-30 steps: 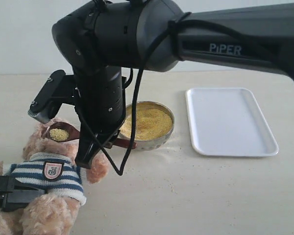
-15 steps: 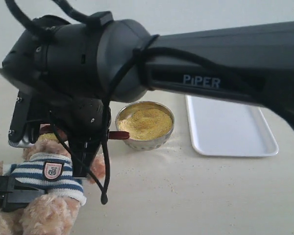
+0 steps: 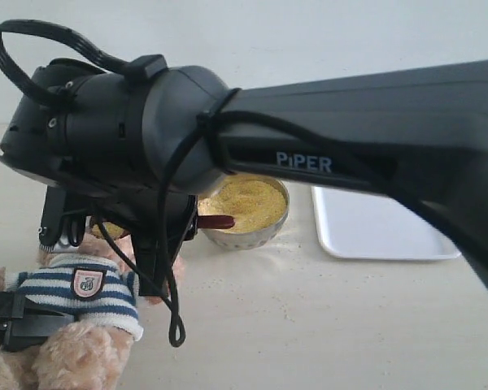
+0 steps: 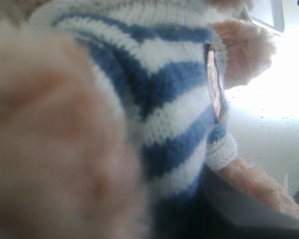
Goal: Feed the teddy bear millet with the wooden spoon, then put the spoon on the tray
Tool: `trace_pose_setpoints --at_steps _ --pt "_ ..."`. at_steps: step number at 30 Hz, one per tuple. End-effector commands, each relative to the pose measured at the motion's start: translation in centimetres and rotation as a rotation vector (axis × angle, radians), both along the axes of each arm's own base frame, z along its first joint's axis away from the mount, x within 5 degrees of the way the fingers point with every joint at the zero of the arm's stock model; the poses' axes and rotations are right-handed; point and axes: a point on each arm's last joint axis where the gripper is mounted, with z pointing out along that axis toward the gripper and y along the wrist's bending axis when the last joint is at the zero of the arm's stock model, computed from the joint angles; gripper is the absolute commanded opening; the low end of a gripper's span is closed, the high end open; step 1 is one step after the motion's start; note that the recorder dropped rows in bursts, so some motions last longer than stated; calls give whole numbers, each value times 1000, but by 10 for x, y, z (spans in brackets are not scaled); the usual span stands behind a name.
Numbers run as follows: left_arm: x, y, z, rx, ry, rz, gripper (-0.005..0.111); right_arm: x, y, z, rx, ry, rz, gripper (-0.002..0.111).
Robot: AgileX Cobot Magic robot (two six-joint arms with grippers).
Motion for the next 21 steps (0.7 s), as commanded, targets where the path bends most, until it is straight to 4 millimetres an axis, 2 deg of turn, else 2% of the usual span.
trace_pose_setpoints --at_steps 1,4,13,18,21 --pt "0 -1 1 -19 -7 -5 7 -4 3 5 -20 -63 22 14" --pt "0 -1 1 -19 -7 -5 7 -13 9 5 -33 -90 60 14" --pt "0 -1 1 -16 -7 -4 7 -18 14 5 -39 -136 65 14" --pt "0 -1 1 -16 -7 -4 7 -28 10 -13 -144 -206 116 14" --pt "0 -1 1 -16 -7 -4 7 -30 10 -15 -140 -243 96 14"
